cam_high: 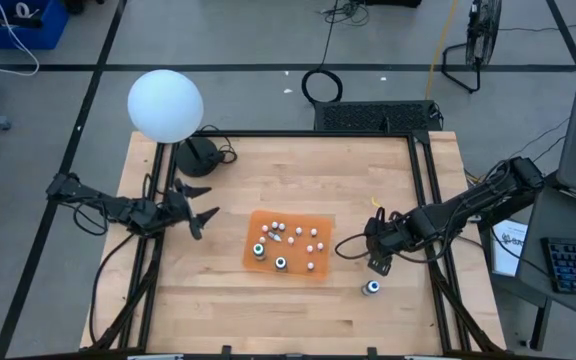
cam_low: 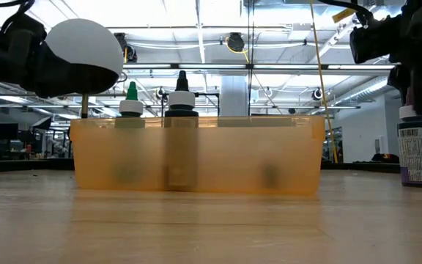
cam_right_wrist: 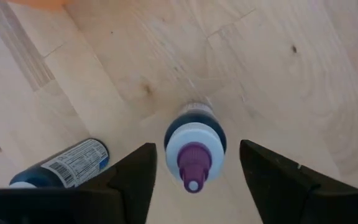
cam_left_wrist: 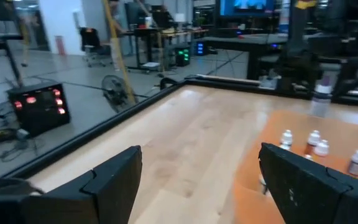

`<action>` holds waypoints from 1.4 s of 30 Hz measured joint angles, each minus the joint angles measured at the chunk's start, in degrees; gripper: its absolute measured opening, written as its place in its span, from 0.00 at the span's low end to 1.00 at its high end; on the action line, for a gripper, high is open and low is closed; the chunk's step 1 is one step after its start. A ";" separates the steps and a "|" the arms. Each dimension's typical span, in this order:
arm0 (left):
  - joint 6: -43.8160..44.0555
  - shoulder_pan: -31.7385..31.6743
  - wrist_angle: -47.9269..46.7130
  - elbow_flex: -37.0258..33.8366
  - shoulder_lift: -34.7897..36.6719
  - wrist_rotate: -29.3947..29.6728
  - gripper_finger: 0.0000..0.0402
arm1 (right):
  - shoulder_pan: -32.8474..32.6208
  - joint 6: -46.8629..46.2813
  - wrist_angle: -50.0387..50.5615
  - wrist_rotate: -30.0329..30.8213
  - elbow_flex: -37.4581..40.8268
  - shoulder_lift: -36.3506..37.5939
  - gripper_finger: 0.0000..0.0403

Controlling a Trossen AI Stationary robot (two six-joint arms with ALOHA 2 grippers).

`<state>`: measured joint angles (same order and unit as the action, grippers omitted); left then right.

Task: Pick & Place food coloring
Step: Put the large purple food coloring bottle into the orange bin

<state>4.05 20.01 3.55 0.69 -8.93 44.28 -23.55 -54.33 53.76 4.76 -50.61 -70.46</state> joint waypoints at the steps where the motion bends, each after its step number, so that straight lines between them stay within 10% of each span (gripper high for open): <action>1: -0.04 0.00 0.02 0.00 -0.02 -0.97 0.81 | 0.00 0.14 0.01 0.16 0.00 0.00 0.52; 8: -0.76 0.00 0.09 0.00 -0.04 -5.21 0.79 | -0.02 4.86 -0.07 4.02 0.00 0.00 0.27; 26: -0.91 0.00 0.17 0.00 -0.04 -5.27 0.78 | 1.26 33.12 -6.28 19.82 -16.60 -0.51 0.27; 42: -0.81 0.00 0.17 -0.02 -0.07 -5.32 0.80 | 14.57 56.36 0.50 1.16 -43.12 -26.93 0.27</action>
<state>3.25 20.01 3.73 0.67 -8.99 38.96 -8.98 2.03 54.27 5.92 -93.73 -97.39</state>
